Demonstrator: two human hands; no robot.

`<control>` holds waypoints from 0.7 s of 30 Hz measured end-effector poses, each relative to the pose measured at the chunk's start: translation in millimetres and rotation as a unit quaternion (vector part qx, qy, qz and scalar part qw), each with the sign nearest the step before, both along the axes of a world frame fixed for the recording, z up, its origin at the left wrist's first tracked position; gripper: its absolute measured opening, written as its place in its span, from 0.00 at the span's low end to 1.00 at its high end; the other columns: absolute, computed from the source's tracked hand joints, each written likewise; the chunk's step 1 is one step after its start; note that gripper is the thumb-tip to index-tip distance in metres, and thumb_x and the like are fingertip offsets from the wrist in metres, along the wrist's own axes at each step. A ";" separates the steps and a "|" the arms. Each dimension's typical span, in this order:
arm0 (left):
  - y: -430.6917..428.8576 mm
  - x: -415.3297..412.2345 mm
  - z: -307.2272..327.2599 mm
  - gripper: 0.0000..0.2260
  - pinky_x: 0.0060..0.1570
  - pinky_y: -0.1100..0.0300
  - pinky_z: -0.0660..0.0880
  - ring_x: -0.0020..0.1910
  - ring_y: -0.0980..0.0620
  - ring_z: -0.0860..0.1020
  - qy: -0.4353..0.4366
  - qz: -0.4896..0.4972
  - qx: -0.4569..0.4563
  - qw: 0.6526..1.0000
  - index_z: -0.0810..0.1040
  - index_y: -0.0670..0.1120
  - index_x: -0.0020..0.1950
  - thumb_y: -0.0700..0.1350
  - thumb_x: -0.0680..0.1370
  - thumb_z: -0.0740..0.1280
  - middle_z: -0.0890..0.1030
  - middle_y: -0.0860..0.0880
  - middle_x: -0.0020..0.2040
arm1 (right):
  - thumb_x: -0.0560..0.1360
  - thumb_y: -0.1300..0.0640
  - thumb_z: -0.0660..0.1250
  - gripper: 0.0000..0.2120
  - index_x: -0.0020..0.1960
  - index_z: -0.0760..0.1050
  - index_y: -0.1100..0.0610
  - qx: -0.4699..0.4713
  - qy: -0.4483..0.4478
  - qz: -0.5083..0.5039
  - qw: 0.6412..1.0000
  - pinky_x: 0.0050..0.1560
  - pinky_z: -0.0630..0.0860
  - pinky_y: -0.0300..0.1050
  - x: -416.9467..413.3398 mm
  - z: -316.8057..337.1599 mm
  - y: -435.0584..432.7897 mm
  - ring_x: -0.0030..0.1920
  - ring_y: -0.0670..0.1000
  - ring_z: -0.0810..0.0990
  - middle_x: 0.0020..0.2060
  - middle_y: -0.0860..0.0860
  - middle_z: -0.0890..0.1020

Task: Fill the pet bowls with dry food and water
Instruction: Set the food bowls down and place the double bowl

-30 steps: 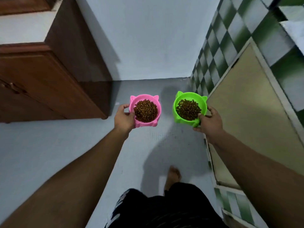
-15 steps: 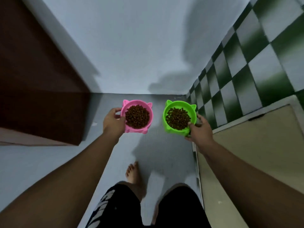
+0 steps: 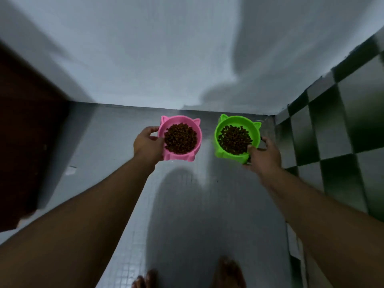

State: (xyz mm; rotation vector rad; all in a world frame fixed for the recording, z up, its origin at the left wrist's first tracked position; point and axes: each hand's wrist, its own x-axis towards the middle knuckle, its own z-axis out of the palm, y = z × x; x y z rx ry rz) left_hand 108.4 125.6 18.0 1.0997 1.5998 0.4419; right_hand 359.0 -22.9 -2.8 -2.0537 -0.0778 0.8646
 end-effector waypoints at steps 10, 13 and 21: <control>49.9 31.4 -157.1 0.13 0.46 0.43 0.85 0.47 0.44 0.86 0.034 0.028 0.030 0.999 0.78 0.46 0.63 0.43 0.80 0.71 0.84 0.45 0.52 | 0.79 0.61 0.68 0.21 0.69 0.71 0.48 -0.028 -0.012 0.043 0.999 0.39 0.83 0.62 37.9 -160.2 63.0 0.54 0.63 0.80 0.59 0.57 0.77; 59.2 38.0 -167.1 0.13 0.45 0.45 0.85 0.46 0.45 0.86 0.050 0.024 0.052 0.997 0.79 0.47 0.63 0.45 0.79 0.72 0.84 0.45 0.52 | 0.79 0.60 0.68 0.20 0.68 0.71 0.47 -0.040 -0.019 0.042 0.998 0.41 0.83 0.63 37.7 -173.3 65.0 0.54 0.62 0.79 0.60 0.57 0.77; 61.8 39.9 -179.3 0.10 0.47 0.46 0.85 0.46 0.46 0.85 0.097 0.028 0.051 0.994 0.81 0.46 0.60 0.44 0.79 0.73 0.83 0.49 0.48 | 0.69 0.48 0.73 0.22 0.63 0.77 0.48 -0.095 -0.150 0.083 0.981 0.51 0.82 0.60 40.1 -191.7 59.0 0.47 0.59 0.84 0.49 0.56 0.85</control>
